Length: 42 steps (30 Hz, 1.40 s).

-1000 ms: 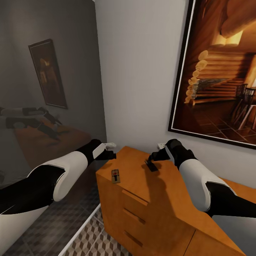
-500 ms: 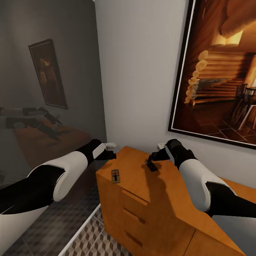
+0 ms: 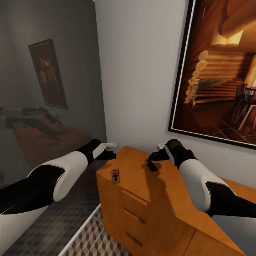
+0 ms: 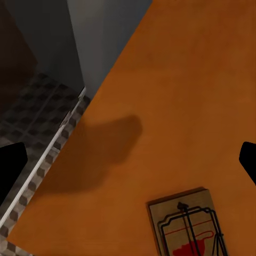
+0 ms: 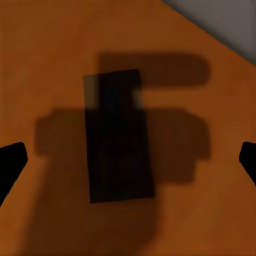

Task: Take the four mousetraps from the cabinet in the bathroom and place them on the bathroom floor. Make sure all four end up on the same floor surface, and ensure that at least two of them are either under or directly next to the same bathroom sink.

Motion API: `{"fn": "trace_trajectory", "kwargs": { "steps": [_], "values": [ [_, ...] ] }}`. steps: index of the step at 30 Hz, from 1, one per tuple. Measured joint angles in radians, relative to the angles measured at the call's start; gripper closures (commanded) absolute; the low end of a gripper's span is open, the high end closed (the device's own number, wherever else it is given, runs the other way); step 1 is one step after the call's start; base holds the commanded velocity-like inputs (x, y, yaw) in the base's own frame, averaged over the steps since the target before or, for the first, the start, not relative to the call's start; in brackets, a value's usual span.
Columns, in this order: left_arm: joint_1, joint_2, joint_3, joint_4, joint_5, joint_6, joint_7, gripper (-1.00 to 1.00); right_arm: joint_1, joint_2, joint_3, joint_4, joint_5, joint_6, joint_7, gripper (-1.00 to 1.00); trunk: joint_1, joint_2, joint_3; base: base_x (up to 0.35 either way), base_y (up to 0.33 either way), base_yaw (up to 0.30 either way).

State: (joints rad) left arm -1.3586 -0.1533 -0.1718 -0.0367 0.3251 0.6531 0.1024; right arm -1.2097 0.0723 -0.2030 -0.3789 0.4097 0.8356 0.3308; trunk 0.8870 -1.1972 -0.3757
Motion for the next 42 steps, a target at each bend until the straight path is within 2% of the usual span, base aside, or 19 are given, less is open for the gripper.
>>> {"fn": "trace_trajectory", "kwargs": {
  "steps": [42],
  "values": [
    [0.0, 0.0, 0.0, -0.001, 0.0, 0.0, -0.001, -1.0, 0.0, -0.011, -0.001, 0.002, -0.002, 0.002, 0.001, -1.0, 0.0, 0.0, 0.0, 0.0, 0.0, 0.0]
  ]
}}
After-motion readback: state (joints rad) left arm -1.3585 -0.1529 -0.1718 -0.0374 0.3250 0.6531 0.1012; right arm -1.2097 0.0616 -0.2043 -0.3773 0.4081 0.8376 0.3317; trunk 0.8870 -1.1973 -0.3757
